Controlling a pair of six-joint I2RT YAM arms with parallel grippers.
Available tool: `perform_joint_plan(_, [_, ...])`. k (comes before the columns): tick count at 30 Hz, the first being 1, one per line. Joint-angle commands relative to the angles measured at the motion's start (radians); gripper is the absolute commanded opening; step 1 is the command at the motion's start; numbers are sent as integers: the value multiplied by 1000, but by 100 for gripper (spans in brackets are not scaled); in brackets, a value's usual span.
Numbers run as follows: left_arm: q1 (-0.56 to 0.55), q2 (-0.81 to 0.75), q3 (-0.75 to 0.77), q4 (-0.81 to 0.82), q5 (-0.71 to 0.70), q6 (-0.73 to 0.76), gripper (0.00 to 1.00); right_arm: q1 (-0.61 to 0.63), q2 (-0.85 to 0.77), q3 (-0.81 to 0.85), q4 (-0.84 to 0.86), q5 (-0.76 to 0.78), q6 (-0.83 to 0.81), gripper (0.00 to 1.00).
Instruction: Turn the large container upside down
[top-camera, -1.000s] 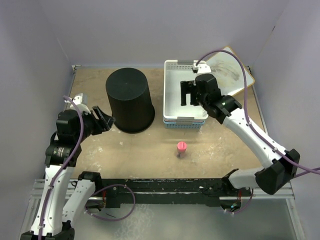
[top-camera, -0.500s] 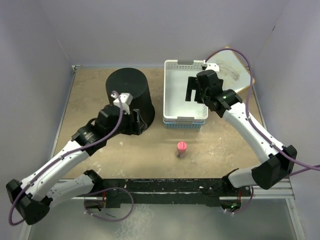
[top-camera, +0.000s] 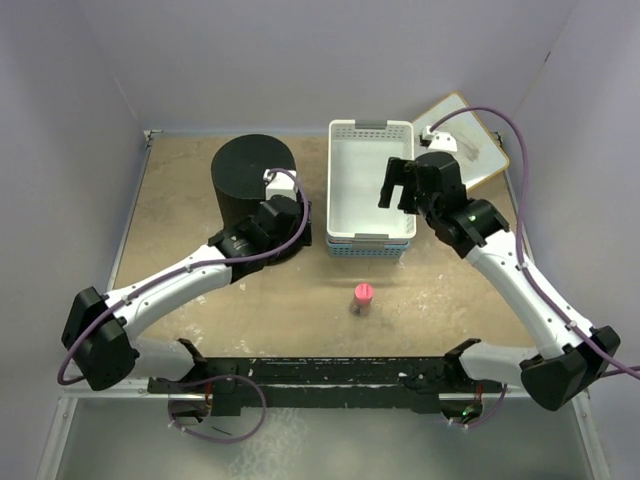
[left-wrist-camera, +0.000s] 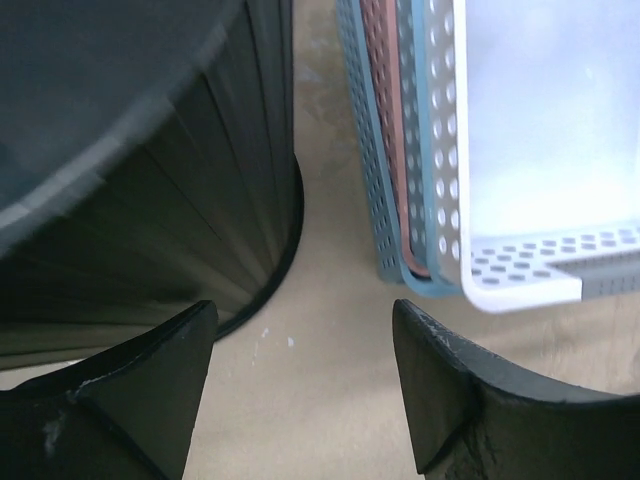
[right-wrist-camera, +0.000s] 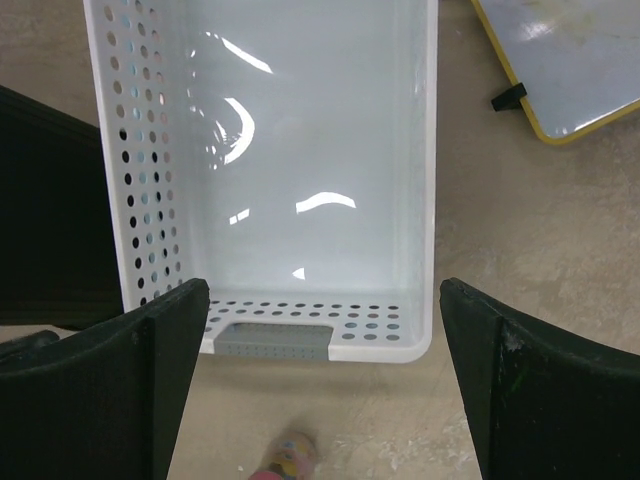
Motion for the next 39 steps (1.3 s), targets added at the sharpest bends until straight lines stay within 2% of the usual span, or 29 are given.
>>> perform_joint_plan(1, [2, 25, 88, 26, -203, 13, 66, -1, 1, -27, 26, -16, 6, 100])
perform_joint_plan(4, [51, 55, 109, 18, -214, 6, 65, -1, 15, -28, 37, -38, 10, 100])
perform_joint_plan(7, [182, 83, 118, 51, -92, -6, 65, -1, 29, -30, 44, -59, 15, 100])
perform_joint_plan(10, [280, 132, 145, 91, -43, 14, 65, -1, 37, -35, 46, -79, 15, 100])
perform_joint_plan(19, [509, 376, 351, 74, 86, 76, 64, -1, 64, -17, 3, -157, -29, 100])
perform_joint_plan(22, [536, 423, 431, 9, 109, 100, 65, -1, 78, -4, -25, -174, -41, 100])
perform_joint_plan(29, [516, 303, 369, -20, 224, 100, 68, -1, 111, -6, 6, -219, -87, 100])
perform_joint_plan(35, [466, 86, 227, -112, 265, 106, 68, 29, 195, 37, 86, -342, -78, 100])
perform_joint_plan(37, [462, 14, 169, -141, 264, 98, 68, 87, 256, 110, 85, -315, -85, 100])
perform_joint_plan(39, [462, -50, 125, -197, 237, 91, 68, 148, 332, 197, 67, -203, -92, 100])
